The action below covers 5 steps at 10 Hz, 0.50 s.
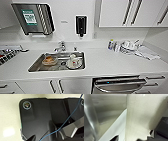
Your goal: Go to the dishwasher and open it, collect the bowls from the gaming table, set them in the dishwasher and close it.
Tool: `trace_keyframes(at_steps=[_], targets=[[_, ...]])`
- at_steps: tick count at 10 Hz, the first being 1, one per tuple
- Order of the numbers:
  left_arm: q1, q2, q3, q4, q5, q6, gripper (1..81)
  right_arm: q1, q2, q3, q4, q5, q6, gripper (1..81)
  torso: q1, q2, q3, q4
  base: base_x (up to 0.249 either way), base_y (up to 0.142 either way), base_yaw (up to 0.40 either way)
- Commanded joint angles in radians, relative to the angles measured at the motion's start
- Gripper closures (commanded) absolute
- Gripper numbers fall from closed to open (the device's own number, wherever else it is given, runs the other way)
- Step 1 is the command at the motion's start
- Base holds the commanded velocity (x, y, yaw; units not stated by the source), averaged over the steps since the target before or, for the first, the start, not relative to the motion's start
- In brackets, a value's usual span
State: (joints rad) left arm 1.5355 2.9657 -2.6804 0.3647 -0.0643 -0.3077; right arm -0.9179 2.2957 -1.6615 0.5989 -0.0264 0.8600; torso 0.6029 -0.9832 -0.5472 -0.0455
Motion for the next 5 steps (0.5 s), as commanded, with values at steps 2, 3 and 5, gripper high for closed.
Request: trace_keyframes(at_steps=[2,3,5], targets=[[-0.019,-0.003,-0.003,0.007,0.060,0.010,1.0,-0.163,0.055,-0.342,-0.222,-0.043,-0.139,1.0,0.000,0.000,0.000,0.000,0.000,0.000,0.000],[-0.019,0.006,-0.018,0.003,0.058,0.009,1.0,-0.187,0.108,-0.399,-0.316,-0.047,-0.203,1.0,0.000,0.000,0.000,0.000,0.000,0.000,0.000],[-0.024,0.027,-0.071,0.005,0.058,0.009,1.0,-0.246,0.165,-0.446,-0.480,-0.046,-0.287,1.0,0.000,0.000,0.000,0.000,0.000,0.000,0.000]])
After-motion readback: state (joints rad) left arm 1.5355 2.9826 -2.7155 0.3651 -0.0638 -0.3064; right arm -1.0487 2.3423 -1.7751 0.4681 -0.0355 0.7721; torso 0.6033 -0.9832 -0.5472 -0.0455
